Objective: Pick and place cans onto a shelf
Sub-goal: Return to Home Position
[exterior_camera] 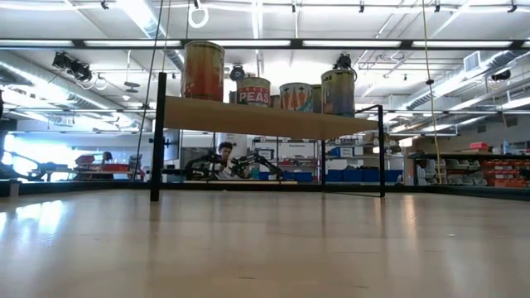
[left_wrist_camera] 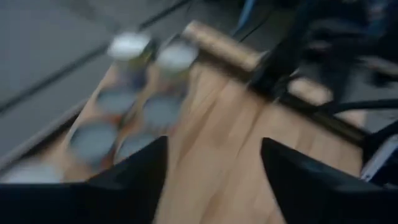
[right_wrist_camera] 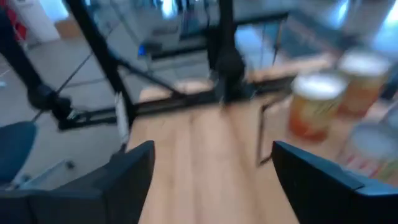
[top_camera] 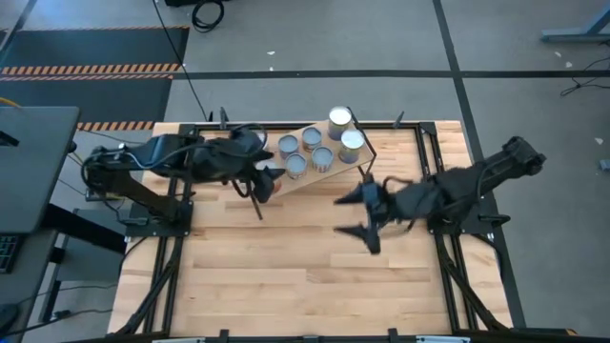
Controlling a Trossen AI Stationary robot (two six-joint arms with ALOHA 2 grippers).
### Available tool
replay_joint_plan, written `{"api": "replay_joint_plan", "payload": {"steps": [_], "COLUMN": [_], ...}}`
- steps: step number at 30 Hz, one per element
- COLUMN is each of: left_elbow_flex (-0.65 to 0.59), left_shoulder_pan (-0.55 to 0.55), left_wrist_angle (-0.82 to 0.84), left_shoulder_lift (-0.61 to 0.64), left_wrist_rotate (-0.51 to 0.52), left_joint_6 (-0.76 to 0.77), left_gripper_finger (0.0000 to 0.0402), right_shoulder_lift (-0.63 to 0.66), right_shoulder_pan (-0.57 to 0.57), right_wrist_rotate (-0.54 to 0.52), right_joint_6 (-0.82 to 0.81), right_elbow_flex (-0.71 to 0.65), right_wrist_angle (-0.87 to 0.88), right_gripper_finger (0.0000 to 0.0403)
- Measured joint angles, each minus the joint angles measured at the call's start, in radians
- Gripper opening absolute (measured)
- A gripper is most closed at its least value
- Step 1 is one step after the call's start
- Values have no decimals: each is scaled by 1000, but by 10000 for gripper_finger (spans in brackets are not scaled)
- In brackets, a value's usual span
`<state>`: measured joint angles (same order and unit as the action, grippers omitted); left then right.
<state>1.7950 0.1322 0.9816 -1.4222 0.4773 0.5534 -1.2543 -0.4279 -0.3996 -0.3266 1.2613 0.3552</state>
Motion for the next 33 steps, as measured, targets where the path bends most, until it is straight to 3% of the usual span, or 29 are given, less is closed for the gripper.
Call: {"api": "replay_joint_plan", "payload": {"steps": [4,9,11,13,19,24,28,33], "left_elbow_flex": [-1,-2,-2,-2,-1,-2,-73,-374], "left_shoulder_pan": [15,4,-18,-39,-83,-120,-143,-182], "left_wrist_angle": [-184,-380,-444,-501,-541,-463,-387,-494], "left_shoulder_lift": [-4,-10,-8,-8,-8,56,158,388], "left_wrist_rotate": [-5,-48,-136,-235,-288,-287,-280,-272], "left_joint_6": [-211,-451,-505,-537,-612,-613,-612,-588], "left_gripper_finger": [156,21,11,11,11,11,11,11], "right_shoulder_lift": [70,173,215,245,312,373,443,536], "right_shoulder_pan": [60,119,138,155,188,195,185,184], "right_wrist_rotate": [3,3,3,3,-1,7,7,17], "right_joint_6": [135,264,295,321,331,333,330,326], "right_elbow_flex": [0,0,0,0,0,-1,-45,-203], "right_wrist_angle": [-71,-116,-122,-136,-158,-113,-111,-233], "right_gripper_finger": [250,104,43,12,69,96,69,8]}}
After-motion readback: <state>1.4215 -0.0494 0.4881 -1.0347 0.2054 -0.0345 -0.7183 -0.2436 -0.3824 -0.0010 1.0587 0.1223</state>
